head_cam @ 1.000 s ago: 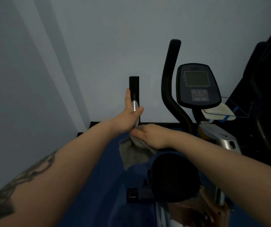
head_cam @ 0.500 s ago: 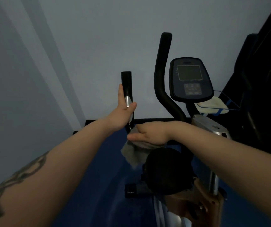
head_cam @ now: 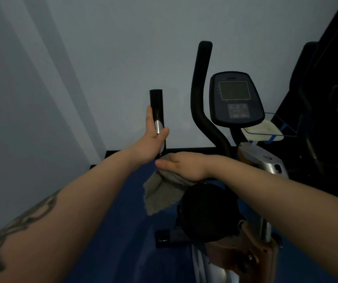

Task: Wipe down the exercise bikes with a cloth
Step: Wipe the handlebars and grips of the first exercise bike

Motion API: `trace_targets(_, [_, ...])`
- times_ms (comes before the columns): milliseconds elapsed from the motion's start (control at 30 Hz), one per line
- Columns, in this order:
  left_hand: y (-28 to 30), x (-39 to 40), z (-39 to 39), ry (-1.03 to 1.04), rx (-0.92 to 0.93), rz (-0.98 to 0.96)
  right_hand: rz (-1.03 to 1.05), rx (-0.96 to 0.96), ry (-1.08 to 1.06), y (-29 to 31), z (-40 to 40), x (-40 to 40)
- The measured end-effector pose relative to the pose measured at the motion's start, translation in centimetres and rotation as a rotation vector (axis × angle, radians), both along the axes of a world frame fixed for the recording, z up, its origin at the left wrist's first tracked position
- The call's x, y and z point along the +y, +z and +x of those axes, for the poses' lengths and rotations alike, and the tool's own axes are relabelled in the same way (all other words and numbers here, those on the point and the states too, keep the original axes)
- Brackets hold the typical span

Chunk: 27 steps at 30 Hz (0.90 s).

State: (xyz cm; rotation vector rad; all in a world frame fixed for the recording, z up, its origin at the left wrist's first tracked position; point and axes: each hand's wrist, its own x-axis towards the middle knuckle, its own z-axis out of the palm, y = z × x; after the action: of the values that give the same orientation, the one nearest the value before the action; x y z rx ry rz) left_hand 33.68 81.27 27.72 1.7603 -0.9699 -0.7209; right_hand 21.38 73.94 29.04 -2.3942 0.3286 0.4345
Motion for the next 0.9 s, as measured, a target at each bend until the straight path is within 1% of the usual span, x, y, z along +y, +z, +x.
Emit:
trace_targets(67, [0.0,0.1,0.1,-0.012,0.000,0.006,-0.116,-0.031,0.012,-0.2,-1.1,-0.8])
trace_targets(100, [0.0,0.2,0.2,-0.021,-0.005,0.013,-0.155,0.002,0.039,-0.1,-1.8,-1.5])
trace_targets(200, [0.0,0.4,0.3,-0.032,-0.021,0.025,-0.197,0.192,0.124,0.5,-3.2,-3.2])
trace_targets(267, [0.0,0.4,0.1,-0.019,-0.036,0.031,-0.235,0.219,0.153,0.6,-2.5,-3.1])
trace_targets(300, [0.0,0.3,0.0,-0.008,-0.040,0.034,-0.224,0.193,0.145,0.4,-1.9,-2.7])
trace_targets(400, [0.2,0.5,-0.2,0.011,-0.050,0.019,-0.060,0.101,0.058,-0.2,-0.6,-1.3])
trace_targets(433, [0.2,0.5,-0.2,0.008,-0.046,0.021,-0.036,0.076,0.032,-0.3,-0.7,-1.2])
trace_targets(500, [0.3,0.5,-0.3,0.001,-0.023,0.028,-0.089,0.034,0.032,-0.4,-1.6,-1.6])
trace_targets(533, [0.3,0.5,-0.4,0.002,-0.018,0.032,-0.119,0.036,0.042,-0.3,-2.1,-2.0])
trace_targets(667, [0.3,0.5,-0.3,0.019,-0.030,0.042,-0.192,0.215,0.131,0.2,-3.2,-3.5])
trace_targets(700, [0.2,0.5,-0.4,0.019,-0.029,0.039,-0.198,0.224,0.134,0.1,-2.9,-3.4])
trace_targets(733, [0.2,0.5,-0.4,0.017,-0.030,0.034,-0.172,0.193,0.118,0.0,-2.5,-3.0])
trace_targets(833, [0.1,0.4,-0.4,0.015,-0.037,-0.006,0.039,0.080,0.025,-0.4,-0.6,-1.6])
trace_targets(900, [0.2,0.4,-0.6,0.017,-0.027,-0.006,0.123,0.036,-0.032,-0.5,0.2,-0.9])
